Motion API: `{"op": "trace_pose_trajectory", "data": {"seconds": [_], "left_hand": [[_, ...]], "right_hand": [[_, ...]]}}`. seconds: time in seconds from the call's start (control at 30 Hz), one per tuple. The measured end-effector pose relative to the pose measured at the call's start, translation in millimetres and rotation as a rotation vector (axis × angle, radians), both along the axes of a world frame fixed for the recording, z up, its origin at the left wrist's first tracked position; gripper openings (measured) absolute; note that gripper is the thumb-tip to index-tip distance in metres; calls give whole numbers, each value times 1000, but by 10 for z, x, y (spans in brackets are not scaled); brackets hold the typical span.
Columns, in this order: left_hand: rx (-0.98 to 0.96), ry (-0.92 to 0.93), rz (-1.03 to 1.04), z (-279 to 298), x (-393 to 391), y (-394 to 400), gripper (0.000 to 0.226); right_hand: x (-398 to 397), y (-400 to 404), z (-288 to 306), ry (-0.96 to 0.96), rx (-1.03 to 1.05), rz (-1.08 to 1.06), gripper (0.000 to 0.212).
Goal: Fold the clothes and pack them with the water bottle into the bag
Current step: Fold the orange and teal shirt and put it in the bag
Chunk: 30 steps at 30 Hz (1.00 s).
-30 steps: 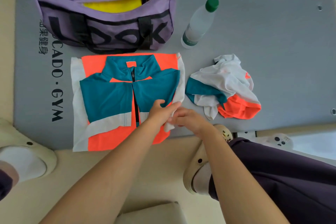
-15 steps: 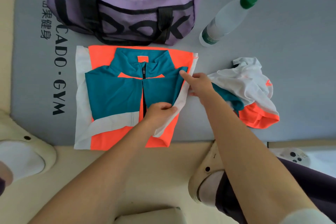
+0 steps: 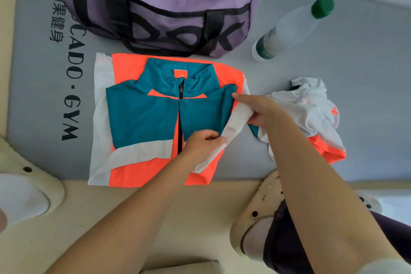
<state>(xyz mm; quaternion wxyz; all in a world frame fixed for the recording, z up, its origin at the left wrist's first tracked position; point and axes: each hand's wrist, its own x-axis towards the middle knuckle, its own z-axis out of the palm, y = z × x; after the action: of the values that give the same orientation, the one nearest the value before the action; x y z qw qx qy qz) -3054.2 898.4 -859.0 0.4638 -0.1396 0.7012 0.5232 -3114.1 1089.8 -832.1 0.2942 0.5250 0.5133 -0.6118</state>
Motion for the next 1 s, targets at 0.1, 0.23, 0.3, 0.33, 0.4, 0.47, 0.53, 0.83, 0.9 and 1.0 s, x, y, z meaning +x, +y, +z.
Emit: {"op": "trace_pose_trajectory", "data": {"seconds": [0.1,0.23,0.3,0.33,0.4,0.47,0.53,0.83,0.9,1.0], "left_hand": [[4,-1,17,-2,18,22,32],[-3,6,1,-21,19,26,17],[-9,19,-2,-24,40,49,23],[-15,21,-1,-15,46,62,23],[-23,3,34,-7,41,71,8],[3,4,59,7,23,64,11],[35,11,71,17,10,50,17],[121,-84,123,51,-24,-32,20],[174,-126,138,93,-55,-132,22],[245,-159,176,190,-111,-443,23]], "right_hand": [[28,79,19,-45,1,12,28],[103,5,-39,268,151,-129,14],[103,-124,-93,330,245,-92,20],[81,-188,-128,322,332,-24,24],[19,-294,-193,288,474,132,39],[-21,-366,-255,245,582,276,44],[-32,-398,-290,207,663,382,48],[15,-176,-201,196,611,298,32],[17,-206,-104,234,532,233,32],[-87,-447,66,327,372,167,34]]}}
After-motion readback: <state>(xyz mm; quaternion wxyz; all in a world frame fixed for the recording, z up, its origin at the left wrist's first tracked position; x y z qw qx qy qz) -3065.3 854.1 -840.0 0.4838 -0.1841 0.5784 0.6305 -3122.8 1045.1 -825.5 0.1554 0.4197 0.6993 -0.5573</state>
